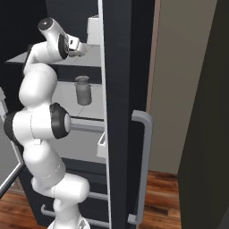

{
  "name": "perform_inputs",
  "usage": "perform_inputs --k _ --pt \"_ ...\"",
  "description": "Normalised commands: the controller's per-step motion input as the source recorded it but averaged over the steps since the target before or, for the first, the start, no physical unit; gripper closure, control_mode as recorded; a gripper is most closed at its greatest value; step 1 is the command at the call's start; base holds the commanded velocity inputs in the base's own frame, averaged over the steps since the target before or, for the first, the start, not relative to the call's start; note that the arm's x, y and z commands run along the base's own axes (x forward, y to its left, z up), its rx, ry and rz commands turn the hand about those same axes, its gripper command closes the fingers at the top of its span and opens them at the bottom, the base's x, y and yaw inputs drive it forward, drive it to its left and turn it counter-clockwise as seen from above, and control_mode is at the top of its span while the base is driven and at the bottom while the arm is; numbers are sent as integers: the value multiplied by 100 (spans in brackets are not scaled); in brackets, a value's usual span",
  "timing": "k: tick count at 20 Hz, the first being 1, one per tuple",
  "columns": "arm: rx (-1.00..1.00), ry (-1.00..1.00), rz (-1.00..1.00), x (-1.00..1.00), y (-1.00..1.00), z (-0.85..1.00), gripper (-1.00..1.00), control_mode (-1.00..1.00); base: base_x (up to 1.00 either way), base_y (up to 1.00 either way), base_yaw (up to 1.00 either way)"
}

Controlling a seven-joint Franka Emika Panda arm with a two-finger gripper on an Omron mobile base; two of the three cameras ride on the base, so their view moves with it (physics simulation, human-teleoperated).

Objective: Pick potato from the fridge and place it on the plate on the counter.

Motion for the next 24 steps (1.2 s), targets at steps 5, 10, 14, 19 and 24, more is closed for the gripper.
perform_inputs --k 5,10,14,19,24 --pt "0 3 0 43 10 0 -100 -100 0 0 0" --pt "0 0 0 33 12 -5 -100 -100 0 0 0" --pt "0 0 0 27 9 -8 -100 -100 0 0 0" --pt "0 0 0 23 6 -6 -100 -100 0 0 0" --pt "0 0 0 4 0 -7 -100 -100 0 0 0"
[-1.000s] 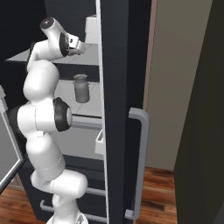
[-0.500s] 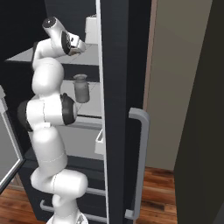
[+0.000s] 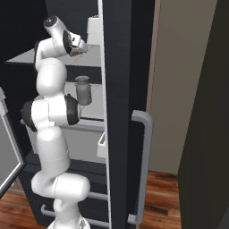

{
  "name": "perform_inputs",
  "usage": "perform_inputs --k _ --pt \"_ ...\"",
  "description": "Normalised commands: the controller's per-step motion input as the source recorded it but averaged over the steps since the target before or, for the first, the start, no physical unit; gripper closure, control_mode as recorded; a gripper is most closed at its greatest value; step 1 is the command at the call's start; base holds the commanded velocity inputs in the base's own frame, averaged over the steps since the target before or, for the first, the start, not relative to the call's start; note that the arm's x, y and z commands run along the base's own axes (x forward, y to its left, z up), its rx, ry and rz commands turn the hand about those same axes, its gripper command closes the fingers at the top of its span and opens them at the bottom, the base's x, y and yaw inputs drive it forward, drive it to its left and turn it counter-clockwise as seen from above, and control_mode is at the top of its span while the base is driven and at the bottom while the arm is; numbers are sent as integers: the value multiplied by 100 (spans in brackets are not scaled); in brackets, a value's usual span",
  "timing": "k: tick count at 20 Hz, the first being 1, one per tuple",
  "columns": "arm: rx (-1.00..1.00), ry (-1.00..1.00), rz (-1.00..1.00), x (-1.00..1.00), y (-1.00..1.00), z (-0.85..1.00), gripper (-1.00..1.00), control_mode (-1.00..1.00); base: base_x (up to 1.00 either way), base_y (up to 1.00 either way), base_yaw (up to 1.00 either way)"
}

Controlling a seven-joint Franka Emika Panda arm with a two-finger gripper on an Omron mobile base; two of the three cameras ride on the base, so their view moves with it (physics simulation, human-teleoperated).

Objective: Pick potato from the fridge and place it on the plate on the counter.

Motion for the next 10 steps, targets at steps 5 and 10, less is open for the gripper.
perform_inputs --k 5,10 --pt "0 0 0 0 0 -8 -100 -100 0 0 0" --pt "0 0 0 0 0 0 -100 -100 0 0 0"
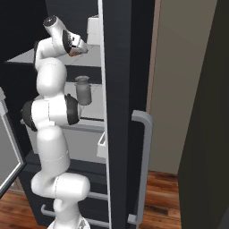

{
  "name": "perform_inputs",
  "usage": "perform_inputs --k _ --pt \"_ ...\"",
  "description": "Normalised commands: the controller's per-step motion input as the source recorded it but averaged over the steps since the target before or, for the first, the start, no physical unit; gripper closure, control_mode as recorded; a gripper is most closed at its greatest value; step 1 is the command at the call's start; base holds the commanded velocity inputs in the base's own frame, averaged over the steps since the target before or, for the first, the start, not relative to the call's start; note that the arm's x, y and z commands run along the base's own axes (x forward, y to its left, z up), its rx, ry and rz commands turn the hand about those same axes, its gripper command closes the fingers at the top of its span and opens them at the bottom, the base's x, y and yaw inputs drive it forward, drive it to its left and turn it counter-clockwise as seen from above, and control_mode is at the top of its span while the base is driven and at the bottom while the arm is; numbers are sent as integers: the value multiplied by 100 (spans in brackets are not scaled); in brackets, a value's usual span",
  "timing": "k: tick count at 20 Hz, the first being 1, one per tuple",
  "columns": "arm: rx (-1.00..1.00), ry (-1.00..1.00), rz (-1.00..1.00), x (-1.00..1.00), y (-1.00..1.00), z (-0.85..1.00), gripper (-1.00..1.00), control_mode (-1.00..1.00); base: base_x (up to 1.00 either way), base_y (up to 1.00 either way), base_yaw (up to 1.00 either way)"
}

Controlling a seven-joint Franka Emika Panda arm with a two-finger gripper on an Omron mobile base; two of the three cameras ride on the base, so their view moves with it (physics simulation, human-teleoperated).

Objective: Pick potato from the fridge and place it on the plate on the counter.

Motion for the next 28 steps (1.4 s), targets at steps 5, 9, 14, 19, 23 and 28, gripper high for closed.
perform_inputs --k 5,9,14,19,23,28 --pt "0 0 0 0 0 0 -100 -100 0 0 0" --pt "0 0 0 0 0 0 -100 -100 0 0 0" --pt "0 0 0 0 0 0 100 -100 0 0 0" --pt "0 0 0 0 0 0 100 -100 0 0 0" --pt "0 0 0 0 0 0 100 -100 0 0 0" --pt "0 0 0 0 0 0 100 -100 0 0 0"
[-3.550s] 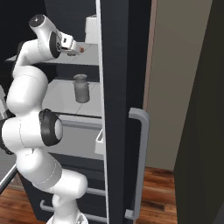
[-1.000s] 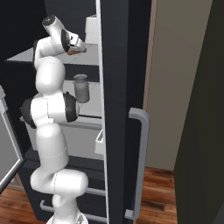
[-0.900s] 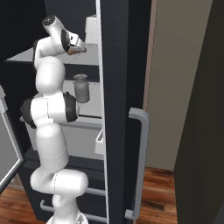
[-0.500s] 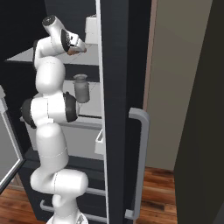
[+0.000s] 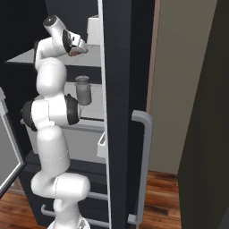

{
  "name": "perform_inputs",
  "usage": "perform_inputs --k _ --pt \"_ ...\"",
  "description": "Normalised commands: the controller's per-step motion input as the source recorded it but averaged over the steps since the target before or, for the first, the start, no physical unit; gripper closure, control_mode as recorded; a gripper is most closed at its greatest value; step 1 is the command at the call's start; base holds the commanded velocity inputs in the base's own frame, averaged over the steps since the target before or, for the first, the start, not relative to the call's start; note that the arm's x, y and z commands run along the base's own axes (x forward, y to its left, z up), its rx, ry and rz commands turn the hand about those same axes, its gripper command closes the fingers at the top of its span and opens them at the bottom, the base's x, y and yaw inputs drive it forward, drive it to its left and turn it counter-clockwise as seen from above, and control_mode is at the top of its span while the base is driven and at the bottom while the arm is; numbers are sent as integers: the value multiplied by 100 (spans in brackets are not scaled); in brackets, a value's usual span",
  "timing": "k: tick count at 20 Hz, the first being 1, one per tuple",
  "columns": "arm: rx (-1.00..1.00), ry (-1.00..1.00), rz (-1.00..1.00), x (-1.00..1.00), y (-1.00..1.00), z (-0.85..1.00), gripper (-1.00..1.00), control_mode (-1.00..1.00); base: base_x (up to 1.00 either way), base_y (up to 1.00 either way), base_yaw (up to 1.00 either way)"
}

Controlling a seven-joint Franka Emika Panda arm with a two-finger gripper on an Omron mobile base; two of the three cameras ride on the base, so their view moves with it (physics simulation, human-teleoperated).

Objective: Pick potato from the fridge and place it on the plate on the counter.

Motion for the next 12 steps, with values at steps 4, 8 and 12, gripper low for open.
perform_inputs --k 4,8,12 --pt "0 0 0 0 0 0 100 -100 0 0 0" --pt "0 0 0 -11 -1 0 100 -100 0 0 0" --pt "0 -5 6 -60 -21 0 100 -100 0 0 0"
